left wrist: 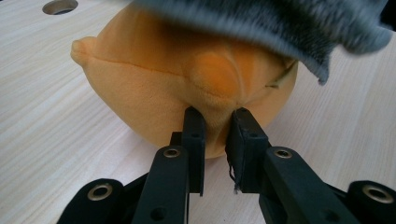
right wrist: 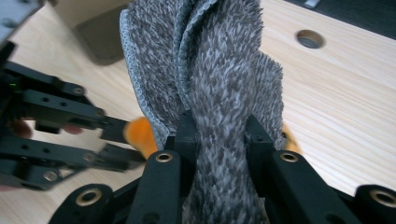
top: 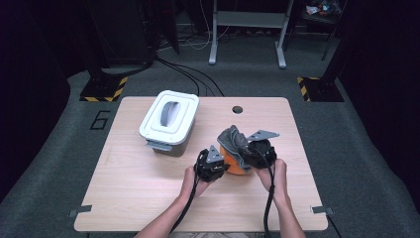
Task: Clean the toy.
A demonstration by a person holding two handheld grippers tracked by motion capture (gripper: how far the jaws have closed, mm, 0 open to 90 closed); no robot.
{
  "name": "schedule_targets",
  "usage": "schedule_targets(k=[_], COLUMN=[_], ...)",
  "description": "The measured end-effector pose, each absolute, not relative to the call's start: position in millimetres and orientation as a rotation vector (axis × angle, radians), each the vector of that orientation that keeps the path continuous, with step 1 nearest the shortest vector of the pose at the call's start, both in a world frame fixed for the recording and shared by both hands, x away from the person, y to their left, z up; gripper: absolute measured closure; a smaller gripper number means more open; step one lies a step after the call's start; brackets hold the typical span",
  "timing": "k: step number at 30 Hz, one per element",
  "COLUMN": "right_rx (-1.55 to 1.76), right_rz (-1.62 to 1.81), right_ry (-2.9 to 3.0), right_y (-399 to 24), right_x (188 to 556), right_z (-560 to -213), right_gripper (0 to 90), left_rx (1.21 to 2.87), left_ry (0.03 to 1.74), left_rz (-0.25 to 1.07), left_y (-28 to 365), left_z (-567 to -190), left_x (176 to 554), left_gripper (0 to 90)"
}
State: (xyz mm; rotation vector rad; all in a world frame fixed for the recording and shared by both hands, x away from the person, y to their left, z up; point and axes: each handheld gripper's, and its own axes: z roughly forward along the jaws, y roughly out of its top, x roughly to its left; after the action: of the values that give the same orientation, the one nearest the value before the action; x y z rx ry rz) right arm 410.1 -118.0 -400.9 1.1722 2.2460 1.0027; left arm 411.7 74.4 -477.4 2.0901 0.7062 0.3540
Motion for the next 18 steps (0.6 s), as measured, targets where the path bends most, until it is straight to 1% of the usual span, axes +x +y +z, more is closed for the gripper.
schedule_targets(k=[6, 11, 18], right_rx=[1.16, 1.115, 1.123], right_rz=[0.927, 0.896, 0.861], right_ry=[2.287, 2.295, 2.268], right_y=[-94, -90, -91], right_x=[416, 417, 414], right_z=[-418, -422, -422], right_gripper=[72.9, 73.3, 73.7], left_rx=[2.1, 2.096, 2.093], left_ry=[0.739, 0.775, 0.776], left_rz=[0.348, 0.335, 0.338], left_y=[75, 76, 77], left_z=[-482, -485, -485], left_x=[413, 414, 415], left_gripper=[77.3, 77.3, 77.3])
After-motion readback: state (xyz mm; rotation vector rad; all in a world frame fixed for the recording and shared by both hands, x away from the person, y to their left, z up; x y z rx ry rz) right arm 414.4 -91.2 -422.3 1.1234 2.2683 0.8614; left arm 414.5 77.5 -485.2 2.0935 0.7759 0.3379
